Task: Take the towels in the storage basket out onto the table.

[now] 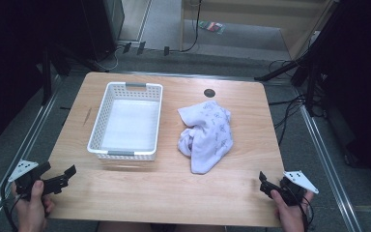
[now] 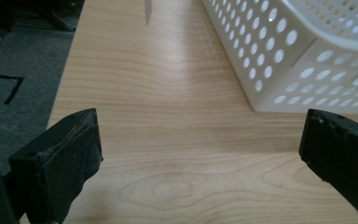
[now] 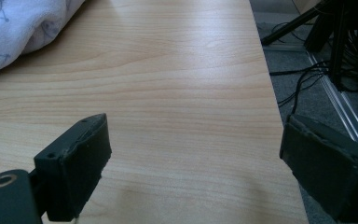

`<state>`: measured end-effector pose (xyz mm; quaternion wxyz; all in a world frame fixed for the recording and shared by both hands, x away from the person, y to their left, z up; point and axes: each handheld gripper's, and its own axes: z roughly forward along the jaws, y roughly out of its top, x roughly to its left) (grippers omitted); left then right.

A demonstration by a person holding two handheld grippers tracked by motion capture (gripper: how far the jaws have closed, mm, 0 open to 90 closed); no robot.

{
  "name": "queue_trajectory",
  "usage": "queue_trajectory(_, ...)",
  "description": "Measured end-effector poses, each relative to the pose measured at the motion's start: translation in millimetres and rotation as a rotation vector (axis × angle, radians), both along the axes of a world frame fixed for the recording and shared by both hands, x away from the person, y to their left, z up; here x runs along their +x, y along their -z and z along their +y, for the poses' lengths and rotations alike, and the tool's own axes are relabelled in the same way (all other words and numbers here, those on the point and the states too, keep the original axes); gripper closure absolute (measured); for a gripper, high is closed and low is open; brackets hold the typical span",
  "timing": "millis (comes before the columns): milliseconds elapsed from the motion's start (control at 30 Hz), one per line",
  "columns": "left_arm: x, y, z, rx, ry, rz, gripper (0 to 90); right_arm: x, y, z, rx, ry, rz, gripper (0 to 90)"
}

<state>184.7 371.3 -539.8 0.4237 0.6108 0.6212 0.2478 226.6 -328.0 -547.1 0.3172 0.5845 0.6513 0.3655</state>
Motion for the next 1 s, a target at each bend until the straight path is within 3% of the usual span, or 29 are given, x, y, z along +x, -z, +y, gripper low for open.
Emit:
queue_trajectory(100,-0.5,5.9,3.2,-0.01,0.002,-0.006,0.0,0.1,0.0,0.0,0.002,-0.004,0.0,8.6)
queue_trajectory(367,2.5,10.6,-2.7,0.029,0.007,0.014,0.0,-0.2,0.1,0.8,-0.004,-0.005,-0.001,8.6)
queue_trajectory(467,4.2,12.4,-2.8,0.033,-0.006,0.045,0.0,-0.1,0.1,1.2,-0.008,-0.002,0.0,8.6)
queue_trajectory(533,7.0,13.8,-4.8,0.054,-0.019,0.073,0.0,-0.3,0.0,1.6,-0.011,-0.001,0.002,8.6)
queue_trajectory(700,10.0,14.8,-12.7,0.123,-0.016,0.094,0.2,-0.4,0.2,2.1,-0.016,-0.003,0.001,8.6)
queue_trajectory(1000,9.9,14.7,-11.6,0.115,-0.025,0.092,0.2,-0.7,0.1,2.1,-0.015,-0.002,0.0,8.6)
